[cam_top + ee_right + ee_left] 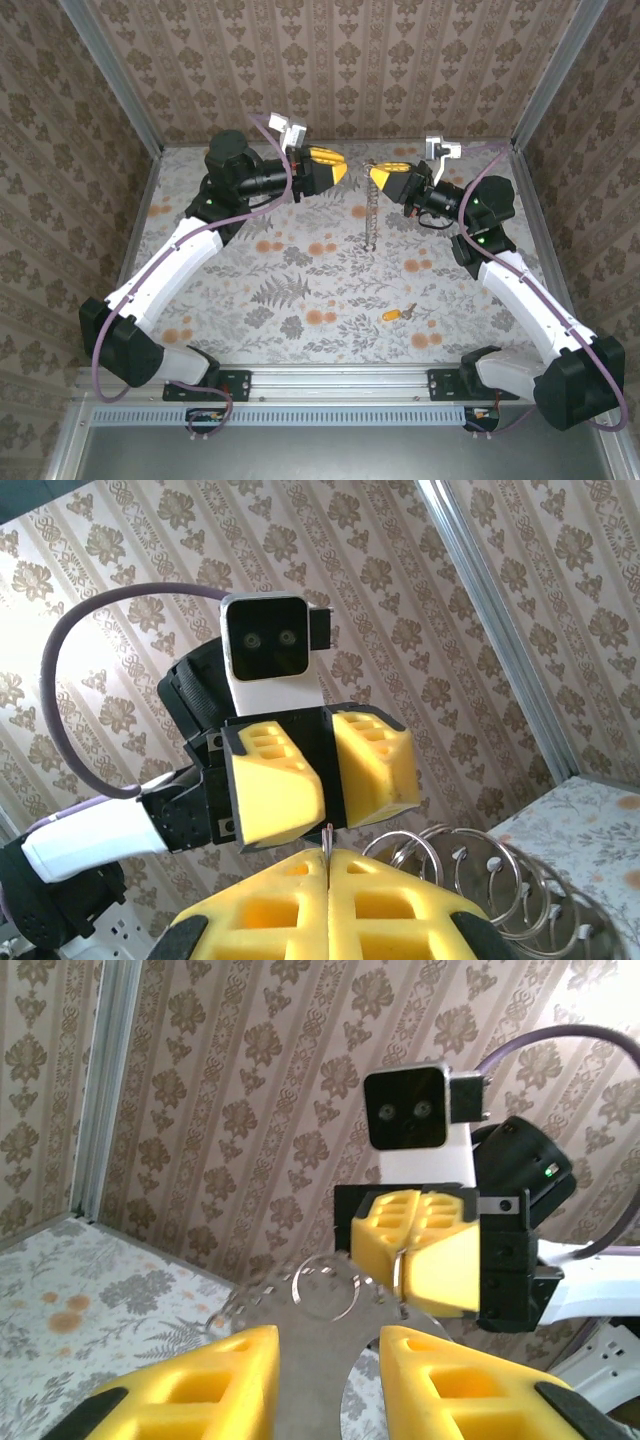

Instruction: Put the keys on the keyring

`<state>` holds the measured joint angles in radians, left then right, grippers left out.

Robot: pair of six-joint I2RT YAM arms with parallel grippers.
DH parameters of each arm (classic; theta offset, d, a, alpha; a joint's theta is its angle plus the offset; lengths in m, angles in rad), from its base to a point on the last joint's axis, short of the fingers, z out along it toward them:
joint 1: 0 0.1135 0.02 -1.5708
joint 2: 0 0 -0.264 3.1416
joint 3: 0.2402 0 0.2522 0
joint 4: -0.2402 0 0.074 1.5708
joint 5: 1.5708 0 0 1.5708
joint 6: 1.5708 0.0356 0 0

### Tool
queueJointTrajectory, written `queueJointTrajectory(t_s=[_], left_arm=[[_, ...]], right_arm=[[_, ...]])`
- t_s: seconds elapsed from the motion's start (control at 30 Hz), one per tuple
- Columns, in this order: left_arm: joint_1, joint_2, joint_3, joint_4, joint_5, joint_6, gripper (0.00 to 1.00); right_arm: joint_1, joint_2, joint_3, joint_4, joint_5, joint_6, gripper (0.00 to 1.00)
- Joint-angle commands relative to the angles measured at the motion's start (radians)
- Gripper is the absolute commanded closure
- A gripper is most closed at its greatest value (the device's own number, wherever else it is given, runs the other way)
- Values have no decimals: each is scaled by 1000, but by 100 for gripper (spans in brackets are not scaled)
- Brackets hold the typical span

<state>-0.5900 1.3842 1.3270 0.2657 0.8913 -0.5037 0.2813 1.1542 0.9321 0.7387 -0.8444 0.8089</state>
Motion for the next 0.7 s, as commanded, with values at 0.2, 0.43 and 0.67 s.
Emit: queueJointTrajectory(t_s=[0.2,0.43,0.67], left_arm=[[-40,20,15,138,37,-90,66],[-64,38,43,115,62,-73,66],[-80,55,66,101,74,-61,66]], right_arm=[[4,-17,17,80,17,27,100],[6,-21,15,76,11,27,100],[8,-21,15,71,5,26,100]])
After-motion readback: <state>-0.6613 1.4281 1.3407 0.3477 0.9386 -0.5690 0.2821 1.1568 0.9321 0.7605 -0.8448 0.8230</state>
